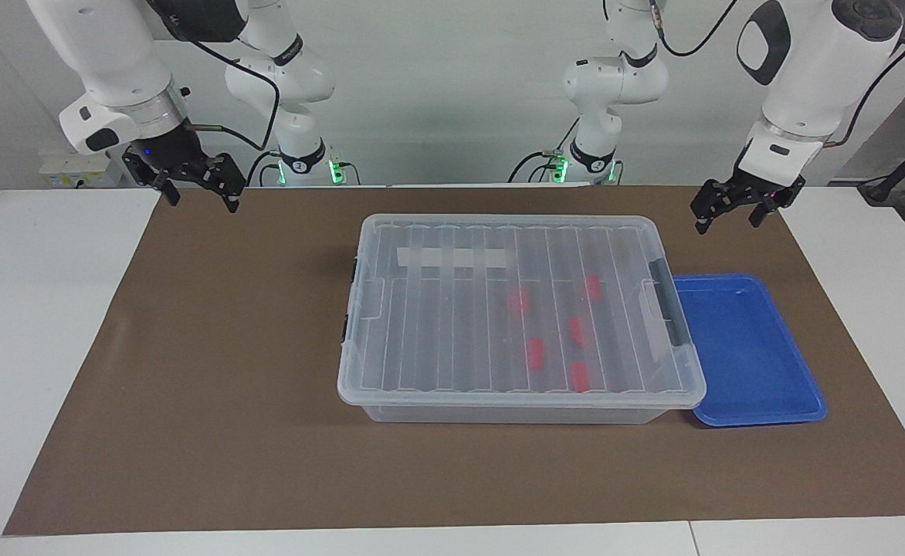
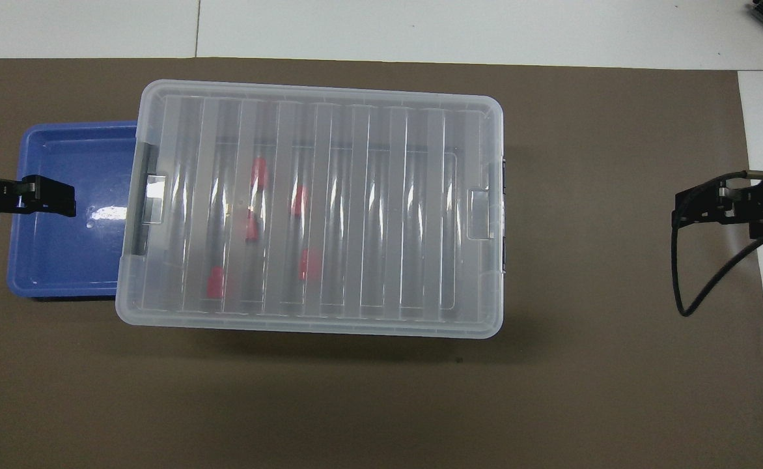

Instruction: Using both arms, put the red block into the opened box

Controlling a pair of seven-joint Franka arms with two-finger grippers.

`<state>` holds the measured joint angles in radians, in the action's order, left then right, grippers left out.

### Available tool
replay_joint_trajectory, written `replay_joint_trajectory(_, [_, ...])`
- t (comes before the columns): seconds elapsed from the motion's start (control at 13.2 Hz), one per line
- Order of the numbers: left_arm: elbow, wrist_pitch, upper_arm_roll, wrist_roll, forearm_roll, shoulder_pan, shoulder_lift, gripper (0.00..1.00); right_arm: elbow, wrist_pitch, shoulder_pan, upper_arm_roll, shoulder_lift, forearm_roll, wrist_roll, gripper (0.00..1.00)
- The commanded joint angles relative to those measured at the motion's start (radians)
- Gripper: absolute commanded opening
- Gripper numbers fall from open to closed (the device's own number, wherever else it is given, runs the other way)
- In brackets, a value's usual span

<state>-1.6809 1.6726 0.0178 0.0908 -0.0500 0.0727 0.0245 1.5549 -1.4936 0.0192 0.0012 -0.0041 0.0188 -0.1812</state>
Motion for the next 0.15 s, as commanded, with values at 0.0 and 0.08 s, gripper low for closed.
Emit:
replay_joint_trajectory(0.0, [-0.016, -0.01, -0.007, -0.008, -0.002, -0.011, 0.023, 1.0, 0.033, 0.003, -0.015, 0.01, -0.028, -0.014, 0.025, 1.0])
replay_joint_trajectory(0.08, [-0.016, -0.01, -0.007, -0.008, -0.002, -0.011, 0.023, 1.0, 0.033, 0.003, -0.015, 0.01, -0.028, -0.014, 0.023, 1.0])
